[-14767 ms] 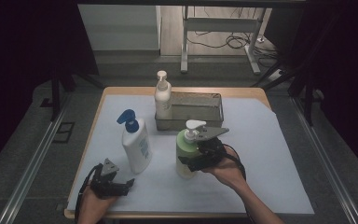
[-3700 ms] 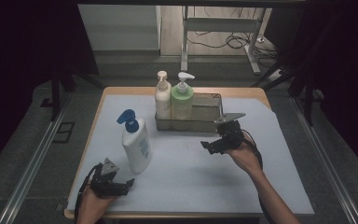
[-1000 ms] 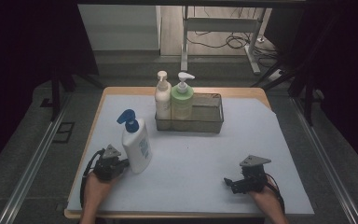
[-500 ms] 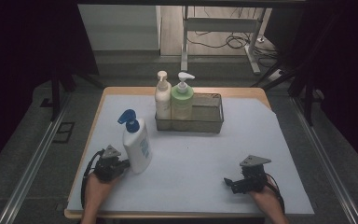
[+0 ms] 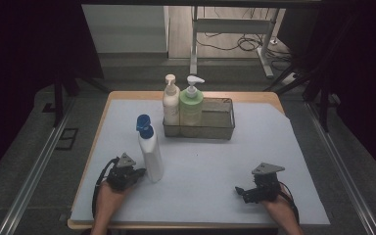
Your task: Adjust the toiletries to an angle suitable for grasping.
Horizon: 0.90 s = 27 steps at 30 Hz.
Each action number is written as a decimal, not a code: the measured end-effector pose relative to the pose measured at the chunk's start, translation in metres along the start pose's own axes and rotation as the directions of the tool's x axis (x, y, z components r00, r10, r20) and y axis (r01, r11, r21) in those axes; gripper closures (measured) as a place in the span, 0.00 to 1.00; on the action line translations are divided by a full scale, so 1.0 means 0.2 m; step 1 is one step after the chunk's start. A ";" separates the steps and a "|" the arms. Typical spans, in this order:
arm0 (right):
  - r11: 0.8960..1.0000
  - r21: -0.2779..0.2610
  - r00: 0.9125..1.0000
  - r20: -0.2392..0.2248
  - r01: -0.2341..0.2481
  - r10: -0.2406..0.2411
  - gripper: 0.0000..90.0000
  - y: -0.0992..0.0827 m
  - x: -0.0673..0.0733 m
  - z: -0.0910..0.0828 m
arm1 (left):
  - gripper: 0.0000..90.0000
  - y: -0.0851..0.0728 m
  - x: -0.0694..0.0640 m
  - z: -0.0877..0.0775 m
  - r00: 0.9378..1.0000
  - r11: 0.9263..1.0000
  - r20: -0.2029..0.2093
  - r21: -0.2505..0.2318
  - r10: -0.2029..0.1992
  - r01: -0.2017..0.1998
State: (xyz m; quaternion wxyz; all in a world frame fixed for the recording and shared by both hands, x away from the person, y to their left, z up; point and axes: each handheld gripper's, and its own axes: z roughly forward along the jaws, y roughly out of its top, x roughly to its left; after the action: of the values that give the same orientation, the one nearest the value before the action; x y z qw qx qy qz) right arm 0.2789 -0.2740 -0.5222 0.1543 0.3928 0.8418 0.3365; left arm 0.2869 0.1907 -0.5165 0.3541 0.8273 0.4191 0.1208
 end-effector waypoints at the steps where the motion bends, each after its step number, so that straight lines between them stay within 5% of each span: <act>1: 1.000 0.000 1.000 0.000 0.000 0.000 0.00 0.00 0.00 0.00 | 0.99 0.00 0.00 0.00 1.000 1.000 -0.001 -0.001 0.001 -0.001; 27: 1.000 0.001 1.000 0.001 0.001 -0.001 0.00 0.00 0.00 0.00 | 0.99 0.06 -0.09 0.08 0.999 0.999 0.022 -0.011 0.041 -0.041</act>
State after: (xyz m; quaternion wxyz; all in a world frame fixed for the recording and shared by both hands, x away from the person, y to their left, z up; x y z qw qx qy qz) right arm 0.2789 -0.2740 -0.5222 0.1546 0.3927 0.8420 0.3361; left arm 0.2905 0.1639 -0.5180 0.3606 0.8351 0.3974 0.1209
